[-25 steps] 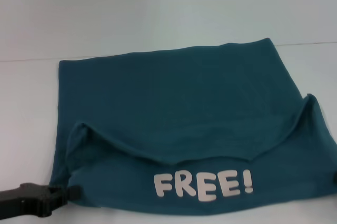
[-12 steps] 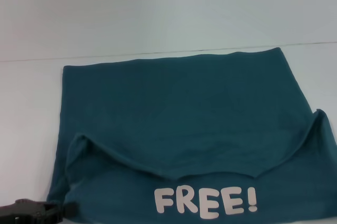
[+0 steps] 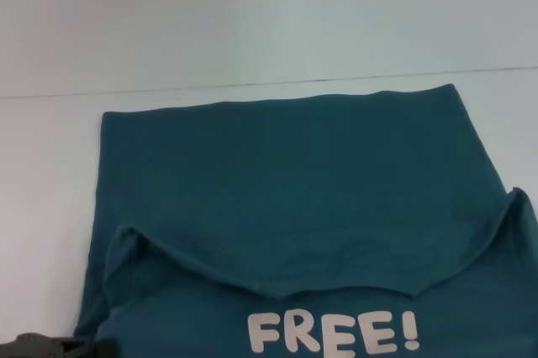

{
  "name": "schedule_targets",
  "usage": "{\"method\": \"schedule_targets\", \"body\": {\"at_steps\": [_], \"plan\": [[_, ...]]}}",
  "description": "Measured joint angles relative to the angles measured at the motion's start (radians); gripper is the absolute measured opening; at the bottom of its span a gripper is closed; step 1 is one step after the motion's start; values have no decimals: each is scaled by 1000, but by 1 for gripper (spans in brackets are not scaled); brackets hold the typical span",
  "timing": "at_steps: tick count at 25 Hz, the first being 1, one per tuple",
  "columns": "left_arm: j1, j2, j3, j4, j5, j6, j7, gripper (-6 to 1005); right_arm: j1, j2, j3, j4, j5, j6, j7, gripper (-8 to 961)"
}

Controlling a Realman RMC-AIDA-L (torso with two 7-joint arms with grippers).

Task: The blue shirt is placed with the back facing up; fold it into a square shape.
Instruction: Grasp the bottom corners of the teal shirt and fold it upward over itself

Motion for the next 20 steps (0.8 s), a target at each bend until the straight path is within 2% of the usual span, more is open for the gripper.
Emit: {"method": "schedule_targets", "body": {"at_steps": [5,11,15,18,19,20], "plan": [[-18,5,-56,1,-17,17,1,29,26,-4,32,0,1,-3,0,38],[-131,37,-112,-15,-87,-29,-6,29,142,-19,91,3,3,42,22,37],[-246,56,-108,-72,-99,-158,-9,29,255,-24,98,12,3,165,44,38],[-332,70,-103,-145,-99,-310,-8,29,336,-13,95,16,4,269,44,39],[-353,71,-101,-166,-99,-367,-6,29,386,0,95,26,5,364,33,39],[-379,72,-99,-194,-97,-448,-2,29,386,0,95,26,5,364,33,39]]}}
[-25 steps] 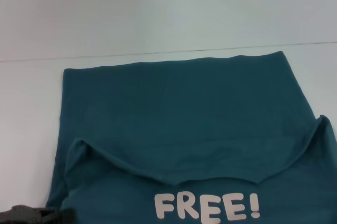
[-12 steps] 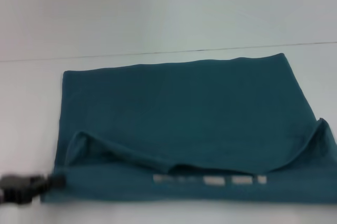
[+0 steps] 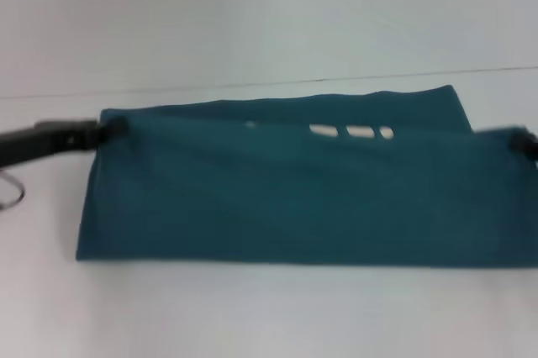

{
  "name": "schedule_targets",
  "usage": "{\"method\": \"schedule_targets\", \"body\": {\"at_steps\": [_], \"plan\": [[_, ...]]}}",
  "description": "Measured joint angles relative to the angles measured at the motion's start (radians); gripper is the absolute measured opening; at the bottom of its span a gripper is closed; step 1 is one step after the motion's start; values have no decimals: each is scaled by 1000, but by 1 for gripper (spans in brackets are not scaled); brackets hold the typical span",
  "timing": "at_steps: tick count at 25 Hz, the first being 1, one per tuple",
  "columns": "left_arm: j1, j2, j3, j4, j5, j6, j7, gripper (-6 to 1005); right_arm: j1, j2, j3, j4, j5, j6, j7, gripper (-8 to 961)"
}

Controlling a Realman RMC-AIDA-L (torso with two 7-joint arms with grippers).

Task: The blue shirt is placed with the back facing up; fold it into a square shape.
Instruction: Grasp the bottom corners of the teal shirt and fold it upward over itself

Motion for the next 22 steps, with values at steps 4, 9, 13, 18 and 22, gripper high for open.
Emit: {"method": "schedule_targets", "body": {"at_steps": [4,9,13,18,22], "plan": [[-54,-4,22,-77,-2,-234,27,28,99,17,-9,71,1,188,-60,37],[-102,-22,50,-156,-10,-470,84,28,205,50,-17,144,1,393,-171,39],[-111,-40,52,-164,-42,-550,129,28,262,78,-19,166,10,508,-255,38],[-114,-42,52,-157,-80,-570,157,28,285,86,-30,171,65,547,-310,38],[-118,-38,51,-122,-95,-573,157,28,281,73,-34,168,116,521,-308,37]]}}
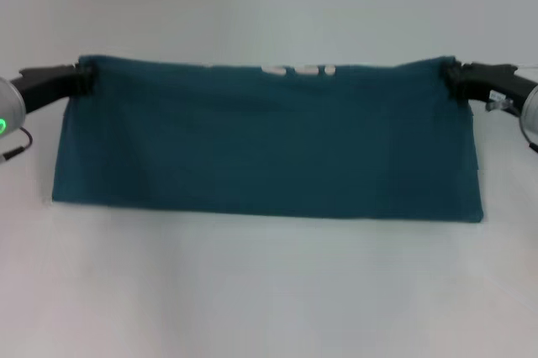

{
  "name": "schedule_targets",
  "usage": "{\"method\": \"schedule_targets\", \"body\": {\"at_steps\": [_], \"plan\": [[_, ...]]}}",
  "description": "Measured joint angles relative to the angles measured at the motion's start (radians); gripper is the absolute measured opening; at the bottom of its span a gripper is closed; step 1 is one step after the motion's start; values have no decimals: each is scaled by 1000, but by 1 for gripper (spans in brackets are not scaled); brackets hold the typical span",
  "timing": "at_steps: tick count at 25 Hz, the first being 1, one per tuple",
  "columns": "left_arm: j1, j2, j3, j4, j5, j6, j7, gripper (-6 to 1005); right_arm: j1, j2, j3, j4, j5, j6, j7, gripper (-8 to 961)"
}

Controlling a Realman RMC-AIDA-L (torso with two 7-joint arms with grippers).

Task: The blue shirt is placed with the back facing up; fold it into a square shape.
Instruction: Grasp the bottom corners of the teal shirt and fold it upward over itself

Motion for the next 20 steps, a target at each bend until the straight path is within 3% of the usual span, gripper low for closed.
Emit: {"method": "schedule_targets", "body": {"at_steps": [6,20], "plan": [[-31,12,0,6,-4,-10,4,28,7,-27,-9,1,32,-18,23,39],[-80,15,15,-58,-51,-82,74,29,24,-27,-49,7,74,26,13,38]]}}
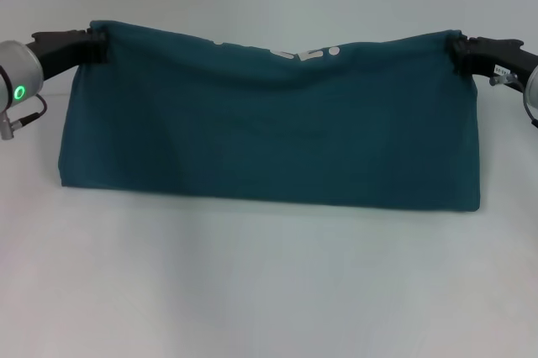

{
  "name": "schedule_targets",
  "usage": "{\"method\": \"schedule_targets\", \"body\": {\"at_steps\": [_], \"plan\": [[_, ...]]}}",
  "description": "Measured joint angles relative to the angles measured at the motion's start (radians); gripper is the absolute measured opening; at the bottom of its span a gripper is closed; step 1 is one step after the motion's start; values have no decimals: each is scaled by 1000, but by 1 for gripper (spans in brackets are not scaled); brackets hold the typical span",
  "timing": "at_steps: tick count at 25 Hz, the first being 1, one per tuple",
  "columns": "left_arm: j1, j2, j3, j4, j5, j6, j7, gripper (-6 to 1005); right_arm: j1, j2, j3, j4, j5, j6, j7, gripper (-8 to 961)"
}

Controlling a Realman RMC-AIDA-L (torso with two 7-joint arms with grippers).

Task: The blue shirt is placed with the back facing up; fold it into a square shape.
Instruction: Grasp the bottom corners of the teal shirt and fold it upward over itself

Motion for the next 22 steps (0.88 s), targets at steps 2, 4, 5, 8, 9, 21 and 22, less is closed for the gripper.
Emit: {"method": "schedule_targets", "body": {"at_steps": [2,4,5,8,9,21,22], "plan": [[-1,0,0,0,-2,-1,2,29,0,0,0,1,2,3,0,37],[-4,0,0,0,-3,-1,3,29,0,-1,0,2,3,4,0,38],[-5,1,0,0,-3,-1,3,29,0,-1,0,2,3,4,0,38],[-9,2,0,0,-3,-7,3,28,2,-2,0,4,3,7,0,39],[-10,2,0,0,-3,-11,4,28,2,-3,0,6,5,10,0,39],[-22,4,2,-9,-24,-40,6,28,4,-4,0,7,20,26,0,37],[-22,5,2,-9,-26,-40,6,29,5,-6,0,4,22,24,0,37]]}}
